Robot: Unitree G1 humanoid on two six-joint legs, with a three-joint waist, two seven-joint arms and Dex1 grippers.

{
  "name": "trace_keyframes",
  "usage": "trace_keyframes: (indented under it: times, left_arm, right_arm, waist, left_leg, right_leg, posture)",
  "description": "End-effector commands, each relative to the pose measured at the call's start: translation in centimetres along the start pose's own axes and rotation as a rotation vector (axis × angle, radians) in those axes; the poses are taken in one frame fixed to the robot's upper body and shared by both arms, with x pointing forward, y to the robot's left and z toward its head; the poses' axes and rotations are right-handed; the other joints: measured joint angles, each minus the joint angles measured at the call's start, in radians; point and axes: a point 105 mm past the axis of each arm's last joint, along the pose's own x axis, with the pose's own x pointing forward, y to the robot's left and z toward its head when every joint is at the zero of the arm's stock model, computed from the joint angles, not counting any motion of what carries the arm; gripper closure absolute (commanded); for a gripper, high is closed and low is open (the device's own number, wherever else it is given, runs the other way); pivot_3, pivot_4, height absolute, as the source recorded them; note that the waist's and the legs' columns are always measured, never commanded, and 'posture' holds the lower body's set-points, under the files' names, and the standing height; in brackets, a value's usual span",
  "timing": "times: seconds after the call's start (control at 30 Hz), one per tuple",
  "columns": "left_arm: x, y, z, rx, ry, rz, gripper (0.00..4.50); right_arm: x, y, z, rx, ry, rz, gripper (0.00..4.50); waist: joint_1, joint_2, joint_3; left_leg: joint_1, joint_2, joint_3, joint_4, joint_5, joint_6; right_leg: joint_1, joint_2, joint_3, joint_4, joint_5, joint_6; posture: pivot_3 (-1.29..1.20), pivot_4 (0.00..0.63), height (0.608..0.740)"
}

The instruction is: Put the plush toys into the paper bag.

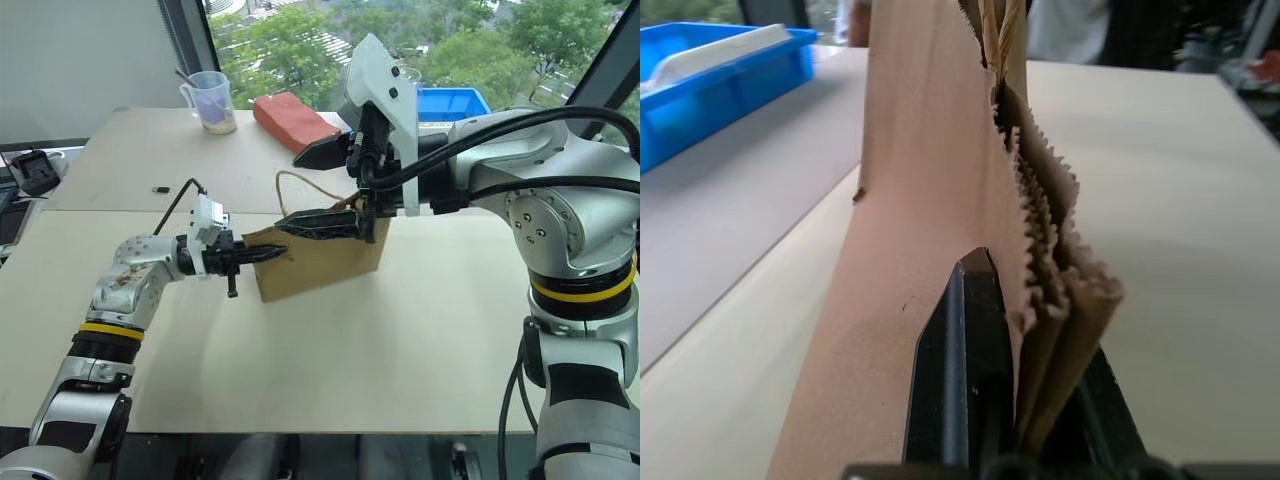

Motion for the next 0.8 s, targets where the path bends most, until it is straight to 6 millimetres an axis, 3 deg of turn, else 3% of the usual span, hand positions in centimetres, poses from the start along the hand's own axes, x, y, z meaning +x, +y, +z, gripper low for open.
trace_keyframes:
  times: [0.03, 0.1, 0.23, 0.4, 0.43, 0.53, 0.7, 0.73, 0.8]
  left_arm:
    - [0.6, -1.8, 1.1, 0.041, -0.005, -0.161, 4.44]
    - [0.6, -2.2, 0.2, 0.029, 0.011, -0.190, 4.44]
    - [0.7, -2.2, -0.6, 0.029, 0.018, -0.212, 4.44]
    - [0.9, -1.5, -1.1, 0.032, 0.036, -0.220, 4.44]
    - [0.9, -1.4, -1.0, 0.030, 0.035, -0.216, 3.87]
    - [0.3, -1.3, -0.3, 0.036, 0.032, -0.208, 2.70]
    - [-1.7, -1.4, 2.8, 0.058, 0.026, -0.158, 0.40]
    - [-2.3, -1.4, 3.7, 0.062, 0.035, -0.137, 0.04]
    - [-3.5, -1.1, 5.1, 0.086, 0.083, -0.063, 0.04]
  right_arm:
    - [-0.4, 0.8, -0.2, -0.020, 0.054, 0.029, 0.00]
    - [-0.6, 1.1, -0.9, -0.009, 0.091, 0.033, 0.00]
    - [-5.4, 0.6, -0.4, 0.002, 0.145, 0.018, 0.00]
    - [-6.3, 1.0, -0.9, 0.022, 0.162, 0.031, 0.00]
    - [-6.3, 1.0, -0.8, 0.021, 0.158, 0.029, 0.00]
    - [-6.6, 0.8, -0.6, 0.022, 0.154, 0.023, 0.00]
    - [-7.6, 0.2, -0.7, 0.039, 0.158, -0.027, 0.00]
    - [-8.1, 0.0, -1.0, 0.044, 0.169, -0.055, 0.00]
    - [-9.3, -0.5, -1.9, 0.049, 0.202, -0.112, 0.00]
  waist:
    - [0.001, 0.000, 0.000]
    - [0.002, 0.000, 0.000]
    - [0.010, 0.000, 0.000]
    - [0.006, 0.000, 0.000]
    - [0.004, 0.000, 0.000]
    - [0.000, 0.000, 0.000]
    - [0.001, 0.000, 0.000]
    - [0.001, 0.000, 0.000]
    - [0.005, 0.000, 0.000]
  left_leg:
    - [0.000, 0.000, 0.000, 0.000, 0.000, 0.000]
    - [0.000, 0.000, 0.000, 0.000, 0.000, 0.000]
    - [-0.002, 0.000, 0.000, 0.001, -0.001, 0.001]
    - [0.000, 0.000, 0.000, 0.001, -0.001, 0.002]
    - [0.000, 0.000, 0.001, 0.001, -0.001, 0.002]
    - [0.000, 0.001, 0.001, 0.001, -0.001, 0.002]
    - [-0.001, 0.001, 0.001, 0.001, -0.001, 0.002]
    - [-0.002, 0.002, 0.001, 0.001, -0.001, 0.002]
    - [-0.003, 0.002, 0.000, 0.001, -0.001, 0.002]
  right_leg:
    - [0.000, 0.000, 0.000, 0.000, 0.000, 0.000]
    - [0.000, 0.000, 0.000, 0.000, 0.000, 0.000]
    - [0.000, -0.001, -0.001, -0.002, 0.000, 0.000]
    - [0.001, 0.000, -0.001, -0.005, 0.000, 0.000]
    - [0.001, 0.000, -0.001, -0.005, 0.000, 0.000]
    - [0.000, -0.001, -0.001, -0.003, 0.000, 0.000]
    - [-0.001, 0.000, -0.001, -0.003, 0.000, 0.000]
    - [-0.001, 0.000, -0.001, -0.003, 0.000, 0.000]
    - [-0.001, 0.000, -0.001, -0.002, 0.000, 0.000]
  posture:
    - [0.00, 0.150, 0.740]
    - [0.00, 0.150, 0.740]
    - [0.00, 0.150, 0.740]
    - [0.00, 0.150, 0.740]
    - [0.00, 0.150, 0.740]
    - [0.00, 0.150, 0.740]
    - [0.00, 0.150, 0.740]
    - [0.00, 0.150, 0.740]
    - [0.00, 0.150, 0.740]
